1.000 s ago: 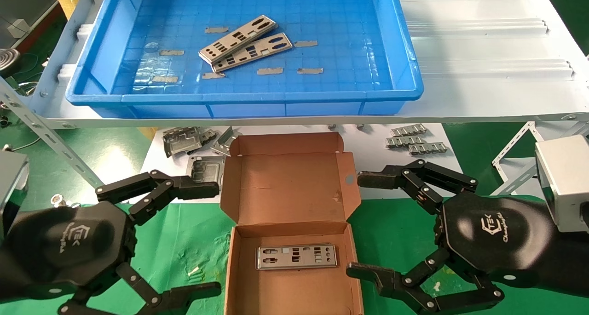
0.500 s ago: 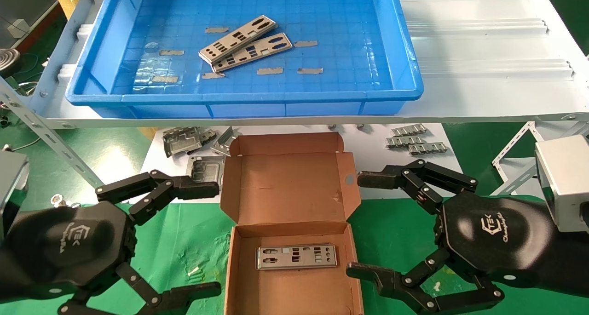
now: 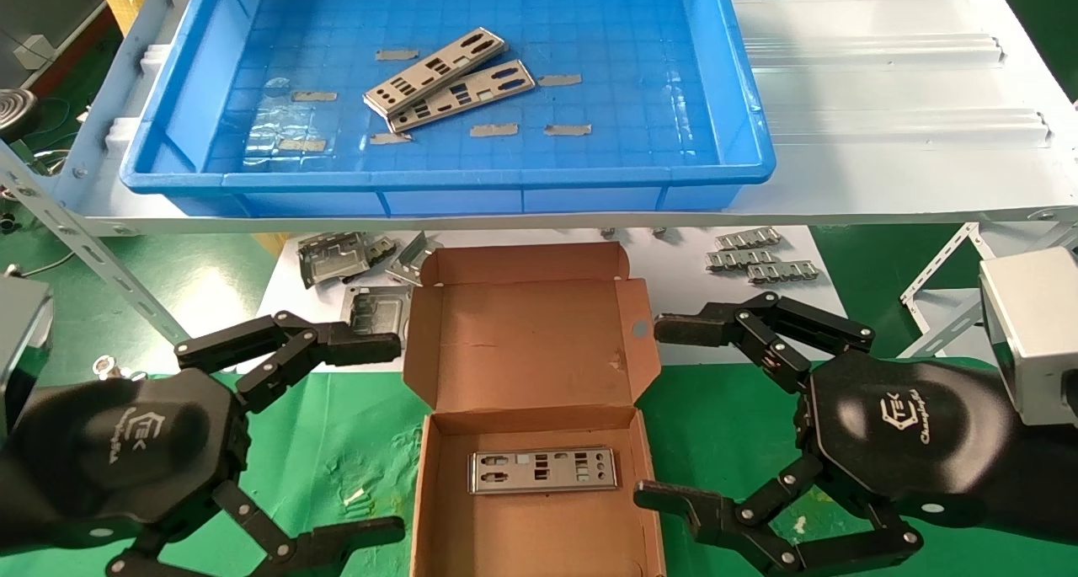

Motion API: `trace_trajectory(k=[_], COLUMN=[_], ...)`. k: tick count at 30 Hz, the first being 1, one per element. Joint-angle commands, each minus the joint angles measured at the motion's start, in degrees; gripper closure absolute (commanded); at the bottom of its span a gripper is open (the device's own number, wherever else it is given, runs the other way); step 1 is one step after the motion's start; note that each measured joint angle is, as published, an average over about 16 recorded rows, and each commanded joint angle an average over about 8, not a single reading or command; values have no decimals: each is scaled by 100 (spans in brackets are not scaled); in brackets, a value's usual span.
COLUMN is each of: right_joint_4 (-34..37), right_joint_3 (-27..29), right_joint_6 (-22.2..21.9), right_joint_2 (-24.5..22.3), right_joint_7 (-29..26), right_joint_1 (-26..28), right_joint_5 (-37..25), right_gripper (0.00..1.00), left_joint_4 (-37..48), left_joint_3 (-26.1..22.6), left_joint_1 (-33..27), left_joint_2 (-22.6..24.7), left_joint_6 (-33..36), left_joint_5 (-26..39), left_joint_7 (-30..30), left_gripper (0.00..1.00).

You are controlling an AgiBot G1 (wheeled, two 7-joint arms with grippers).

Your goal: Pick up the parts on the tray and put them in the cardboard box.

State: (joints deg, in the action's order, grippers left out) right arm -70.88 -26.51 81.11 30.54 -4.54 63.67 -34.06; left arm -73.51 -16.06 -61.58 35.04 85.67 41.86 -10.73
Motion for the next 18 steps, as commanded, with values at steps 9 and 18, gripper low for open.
trace_trajectory(k=[9,18], right_joint_4=[0,0], right_joint_3=[0,0], right_joint_6=[0,0], right_joint_2=[0,0], right_joint_7=[0,0], right_joint_1=[0,0], right_joint_5=[0,0], right_gripper=[0,0], left_joint_4=[0,0], left_joint_3=[0,0], left_joint_1=[0,0], left_joint_2=[0,0], left_joint_6=[0,0], left_joint_5=[0,0], left_joint_7=[0,0], left_gripper=[0,0])
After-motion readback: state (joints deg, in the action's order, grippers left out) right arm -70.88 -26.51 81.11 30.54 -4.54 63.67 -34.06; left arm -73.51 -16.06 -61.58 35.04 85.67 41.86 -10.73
